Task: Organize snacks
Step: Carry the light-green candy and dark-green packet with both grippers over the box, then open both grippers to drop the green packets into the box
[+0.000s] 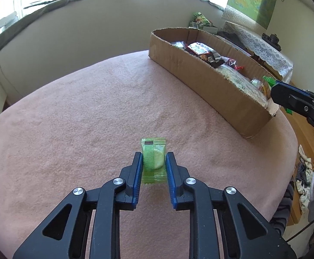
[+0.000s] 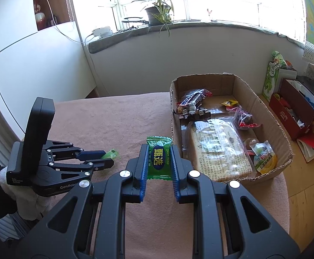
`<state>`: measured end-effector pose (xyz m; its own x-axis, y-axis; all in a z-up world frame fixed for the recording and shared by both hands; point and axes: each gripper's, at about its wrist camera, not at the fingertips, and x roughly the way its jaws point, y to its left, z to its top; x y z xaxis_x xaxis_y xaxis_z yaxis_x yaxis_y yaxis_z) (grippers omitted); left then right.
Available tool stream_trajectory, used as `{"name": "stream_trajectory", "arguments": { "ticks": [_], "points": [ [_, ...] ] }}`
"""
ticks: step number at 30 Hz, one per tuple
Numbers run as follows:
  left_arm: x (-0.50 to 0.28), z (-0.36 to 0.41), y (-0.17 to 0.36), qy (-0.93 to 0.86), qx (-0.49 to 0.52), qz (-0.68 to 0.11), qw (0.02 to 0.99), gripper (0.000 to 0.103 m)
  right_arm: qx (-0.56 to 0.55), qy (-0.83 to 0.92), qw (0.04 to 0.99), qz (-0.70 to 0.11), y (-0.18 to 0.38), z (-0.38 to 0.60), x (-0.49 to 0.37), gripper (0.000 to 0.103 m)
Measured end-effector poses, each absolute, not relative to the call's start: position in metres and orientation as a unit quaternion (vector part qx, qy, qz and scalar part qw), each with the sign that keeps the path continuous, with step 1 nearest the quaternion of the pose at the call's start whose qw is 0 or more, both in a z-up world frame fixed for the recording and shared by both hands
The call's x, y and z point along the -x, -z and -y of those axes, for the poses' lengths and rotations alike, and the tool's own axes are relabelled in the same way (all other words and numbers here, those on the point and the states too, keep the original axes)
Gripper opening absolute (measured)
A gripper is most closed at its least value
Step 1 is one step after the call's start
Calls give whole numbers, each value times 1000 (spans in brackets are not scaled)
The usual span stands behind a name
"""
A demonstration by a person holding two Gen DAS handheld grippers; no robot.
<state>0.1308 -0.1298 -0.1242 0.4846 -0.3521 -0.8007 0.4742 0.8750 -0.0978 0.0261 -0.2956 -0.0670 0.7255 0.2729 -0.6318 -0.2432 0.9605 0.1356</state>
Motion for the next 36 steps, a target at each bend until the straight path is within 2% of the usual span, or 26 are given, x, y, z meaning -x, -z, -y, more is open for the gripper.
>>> {"name": "stream_trajectory", "arguments": {
  "ticks": [13,22,36],
  "points": [
    [-152,180,58,295,-35,-366,882,20,-26,-108,943,-314,42,330,-45,20],
    [-164,222,56,321,-23,-363,874,20,-38,-71,940,-330,51,365,-63,20],
    [-158,231,48,324,-31,-350,878,22,-38,-52,943,-328,50,376,-64,26]
  ]
}}
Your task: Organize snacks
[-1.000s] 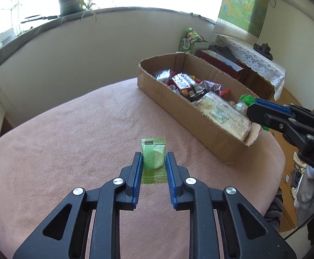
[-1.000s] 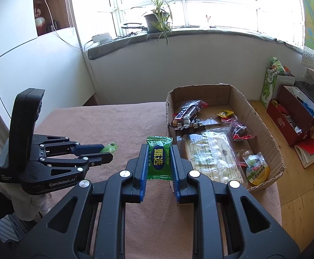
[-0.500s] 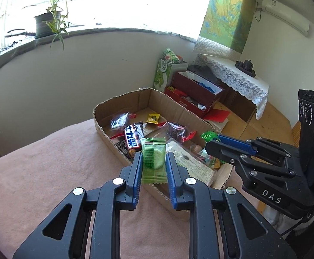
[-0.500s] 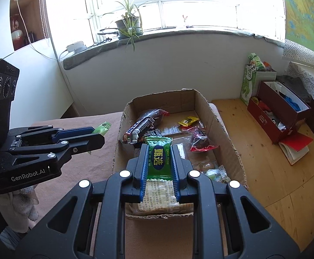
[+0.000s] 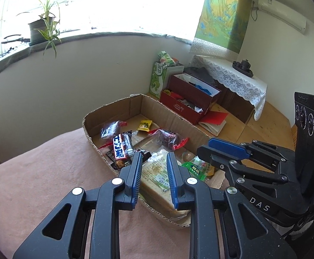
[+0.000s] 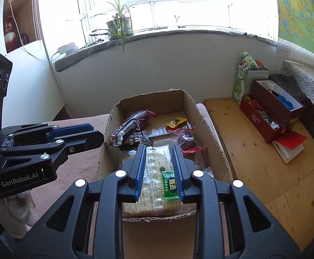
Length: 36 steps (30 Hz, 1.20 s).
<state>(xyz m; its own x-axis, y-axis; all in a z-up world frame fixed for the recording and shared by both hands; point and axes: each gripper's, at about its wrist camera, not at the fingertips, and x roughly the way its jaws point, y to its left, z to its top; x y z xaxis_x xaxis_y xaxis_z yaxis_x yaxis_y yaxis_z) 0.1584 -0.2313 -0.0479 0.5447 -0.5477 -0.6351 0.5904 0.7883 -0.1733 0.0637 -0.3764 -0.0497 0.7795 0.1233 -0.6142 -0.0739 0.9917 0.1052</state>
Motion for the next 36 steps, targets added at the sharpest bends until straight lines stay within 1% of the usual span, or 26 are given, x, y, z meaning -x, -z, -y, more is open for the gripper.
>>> {"name": "stream_trajectory", "arguments": {
  "ticks": [4,5,6,7,8,11,12,13,14,16,19,20,22,23,25,29,32,36],
  "points": [
    [-153,227,45,323,-27,-347,880,22,-39,-50,943,-326,48,376,-60,27],
    [-152,225,44,323,-26,-345,881,23,-39,-48,944,-325,47,376,-58,31],
    [-150,223,44,323,-26,-344,881,24,-40,-46,944,-324,46,376,-56,34],
    [-148,222,43,322,-26,-343,882,29,-40,-44,945,-322,45,376,-54,40],
    [-146,220,43,320,-26,-342,883,31,-41,-42,945,-320,44,376,-52,44],
    [-139,214,42,317,-24,-340,885,32,-41,-40,946,-319,42,374,-45,45],
    [-137,212,42,315,-23,-339,886,37,-40,-39,946,-318,42,373,-43,47],
    [-134,209,42,312,-22,-337,888,44,-39,-36,947,-318,41,372,-40,54],
    [-131,207,42,309,-22,-335,890,46,-38,-32,947,-317,40,371,-37,62],
    [-127,202,43,305,-21,-334,892,47,-36,-24,948,-314,39,368,-31,69],
    [-119,193,43,299,-16,-331,895,56,-26,-10,949,-315,39,362,-23,77],
    [-116,190,43,295,-14,-329,897,56,-22,-5,949,-315,39,360,-20,80],
    [-109,184,44,289,-15,-325,901,58,-21,2,949,-313,39,357,-15,81],
    [-105,181,44,285,-16,-323,902,63,-23,5,949,-313,39,356,-12,81],
    [-100,175,45,277,-14,-321,905,66,-29,9,949,-314,39,355,-7,84],
    [-89,165,48,262,-12,-319,911,69,-32,21,951,-306,38,350,2,90],
    [-82,157,50,251,-8,-320,914,72,-29,27,953,-300,37,344,9,91],
    [-77,150,50,234,-4,-316,919,73,-17,32,955,-295,33,335,14,93]
  ]
}}
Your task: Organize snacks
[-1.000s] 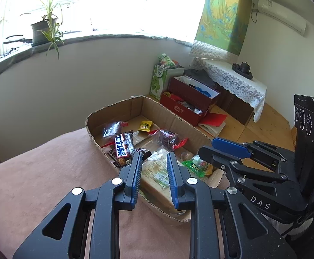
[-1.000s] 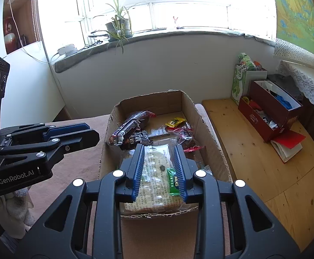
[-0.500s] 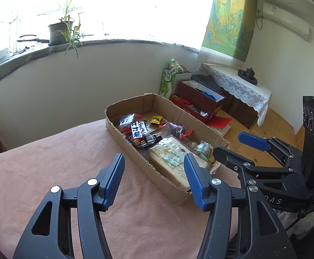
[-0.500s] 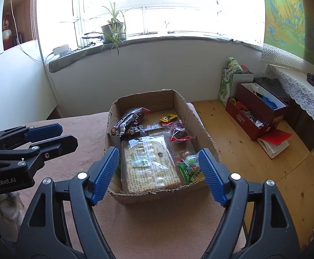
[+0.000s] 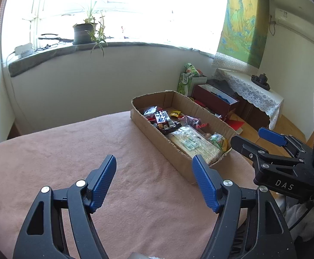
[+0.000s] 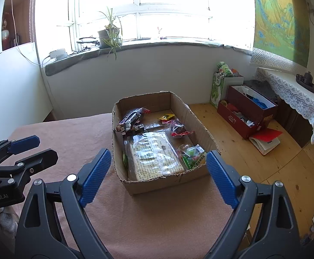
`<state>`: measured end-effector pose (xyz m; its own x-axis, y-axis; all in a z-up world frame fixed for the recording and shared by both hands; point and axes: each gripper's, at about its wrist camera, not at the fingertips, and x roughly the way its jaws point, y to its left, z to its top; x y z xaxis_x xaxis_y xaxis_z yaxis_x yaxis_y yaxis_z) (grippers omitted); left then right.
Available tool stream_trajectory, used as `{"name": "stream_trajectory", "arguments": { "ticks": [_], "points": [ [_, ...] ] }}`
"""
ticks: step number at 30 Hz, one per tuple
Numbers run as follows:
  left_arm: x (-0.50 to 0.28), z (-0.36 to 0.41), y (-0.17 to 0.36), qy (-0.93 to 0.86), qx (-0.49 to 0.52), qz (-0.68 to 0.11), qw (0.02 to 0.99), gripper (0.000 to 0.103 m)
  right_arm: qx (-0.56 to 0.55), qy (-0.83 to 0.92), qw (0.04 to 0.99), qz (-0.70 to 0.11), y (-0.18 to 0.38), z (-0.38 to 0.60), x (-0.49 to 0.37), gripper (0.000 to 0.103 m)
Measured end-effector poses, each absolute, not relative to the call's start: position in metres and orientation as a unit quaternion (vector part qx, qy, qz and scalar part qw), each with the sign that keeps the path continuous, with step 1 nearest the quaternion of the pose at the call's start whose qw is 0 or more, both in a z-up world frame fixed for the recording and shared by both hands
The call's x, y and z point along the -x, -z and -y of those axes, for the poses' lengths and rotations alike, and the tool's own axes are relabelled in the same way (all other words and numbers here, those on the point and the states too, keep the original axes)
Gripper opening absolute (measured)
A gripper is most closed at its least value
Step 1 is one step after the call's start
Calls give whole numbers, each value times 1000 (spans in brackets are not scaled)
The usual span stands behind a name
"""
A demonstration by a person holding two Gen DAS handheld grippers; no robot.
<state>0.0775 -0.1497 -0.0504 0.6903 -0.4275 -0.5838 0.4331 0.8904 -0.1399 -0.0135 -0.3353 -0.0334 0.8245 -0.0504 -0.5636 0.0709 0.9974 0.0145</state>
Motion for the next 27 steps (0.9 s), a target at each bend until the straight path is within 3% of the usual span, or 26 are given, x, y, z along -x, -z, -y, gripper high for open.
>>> {"name": "stream_trajectory", "arguments": {
  "ticks": [27],
  "points": [
    [-63,137,43,214,-5,-302,929,77,-7,24,956,-292,29,321,19,95]
  ]
}}
